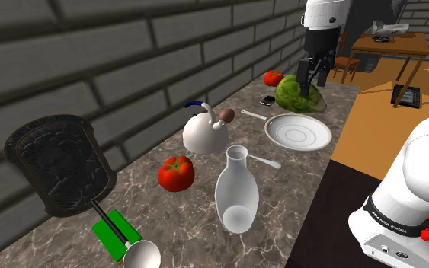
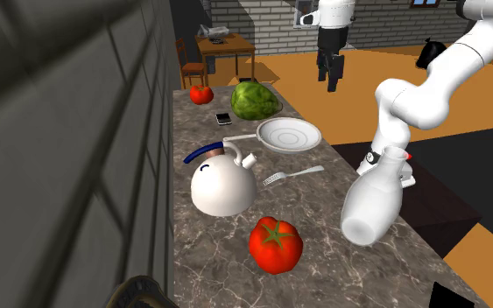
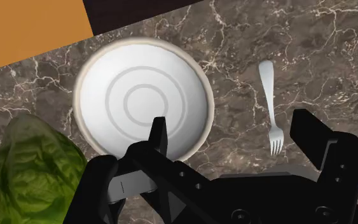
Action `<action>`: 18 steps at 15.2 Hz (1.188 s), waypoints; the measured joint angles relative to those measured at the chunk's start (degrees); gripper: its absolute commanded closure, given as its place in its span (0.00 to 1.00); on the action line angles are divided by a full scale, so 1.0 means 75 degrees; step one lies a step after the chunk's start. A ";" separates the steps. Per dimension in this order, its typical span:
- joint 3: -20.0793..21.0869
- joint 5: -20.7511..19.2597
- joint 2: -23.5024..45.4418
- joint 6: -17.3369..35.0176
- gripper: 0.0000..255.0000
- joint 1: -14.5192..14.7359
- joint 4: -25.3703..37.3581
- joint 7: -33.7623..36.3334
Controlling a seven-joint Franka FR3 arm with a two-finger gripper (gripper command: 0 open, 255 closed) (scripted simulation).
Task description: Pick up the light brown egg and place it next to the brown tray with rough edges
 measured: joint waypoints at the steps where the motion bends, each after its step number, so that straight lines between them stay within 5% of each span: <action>1: 0.0000 0.0000 0.0000 0.0000 0.00 0.0000 0.0000 0.0000; 18: -0.0315 0.1804 0.4179 0.3410 0.00 -0.0316 0.1250 0.1872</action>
